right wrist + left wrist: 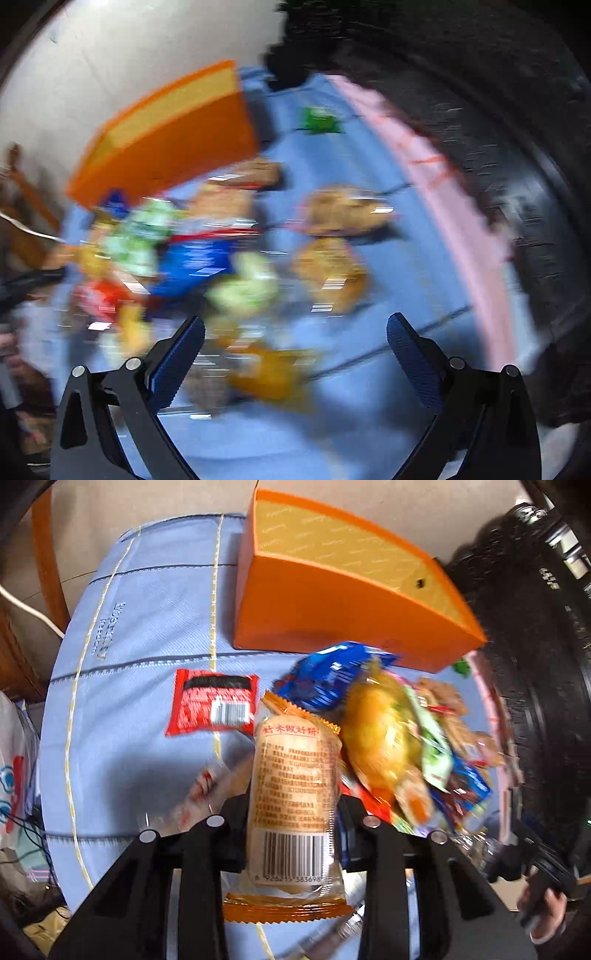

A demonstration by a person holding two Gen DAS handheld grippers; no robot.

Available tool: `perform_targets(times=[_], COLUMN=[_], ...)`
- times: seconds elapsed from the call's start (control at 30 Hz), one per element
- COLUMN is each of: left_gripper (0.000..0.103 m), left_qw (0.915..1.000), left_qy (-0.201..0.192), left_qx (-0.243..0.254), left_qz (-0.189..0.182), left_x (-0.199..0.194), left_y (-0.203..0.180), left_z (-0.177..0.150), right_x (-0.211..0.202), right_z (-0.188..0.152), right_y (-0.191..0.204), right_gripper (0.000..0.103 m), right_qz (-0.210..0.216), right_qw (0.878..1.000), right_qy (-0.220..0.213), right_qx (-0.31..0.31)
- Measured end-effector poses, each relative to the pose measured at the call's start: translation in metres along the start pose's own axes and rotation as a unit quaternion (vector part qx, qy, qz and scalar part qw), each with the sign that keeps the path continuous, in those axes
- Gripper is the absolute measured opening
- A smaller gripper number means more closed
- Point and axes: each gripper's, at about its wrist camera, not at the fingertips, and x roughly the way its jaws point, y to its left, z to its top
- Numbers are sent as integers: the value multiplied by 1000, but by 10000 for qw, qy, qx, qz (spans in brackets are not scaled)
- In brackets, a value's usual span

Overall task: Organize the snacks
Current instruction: 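Grasp the orange-wrapped cake with left tool while right tool grasps the yellow bread bag, then carry both snacks into the orange box and open both tools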

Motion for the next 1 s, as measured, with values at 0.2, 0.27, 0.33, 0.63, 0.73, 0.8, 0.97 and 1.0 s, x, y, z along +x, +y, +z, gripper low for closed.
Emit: perform_targets(times=[0.2,0.27,0.33,0.63,0.73,0.8,0.97,1.0], left_gripper=[33,33,33,33,33,33,33,33], left_qw=[9997,9996,9994,9958,9942,9933,9926,9924], left_qy=[9,23,20,25,43,-11,-282,-319], left_qx=[-204,-252,-330,-881,-1023,-1113,-1136,-1141], left_qz=[-97,-91,-66,252,331,300,310,327], left_x=[-4,-5,-10,1,8,6,-22,-26], left_y=[-6,-11,-14,-20,-22,-25,-34,-35], left_z=[-22,-30,-42,-57,-55,-55,-57,-56], right_x=[28,45,63,117,108,90,43,34], right_z=[6,11,14,42,44,48,61,68], right_y=[-12,-6,1,3,-7,-22,-41,-39], right_gripper=[99,99,97,56,54,54,54,54], right_qz=[-779,-1296,-1045,266,655,1054,2021,2242], right_qw=[9967,9884,9853,9789,9764,9779,9707,9672], right_qy=[136,250,470,973,1131,1164,922,815], right_qx=[-182,-749,-1267,-1775,-1718,-1377,-918,-872])
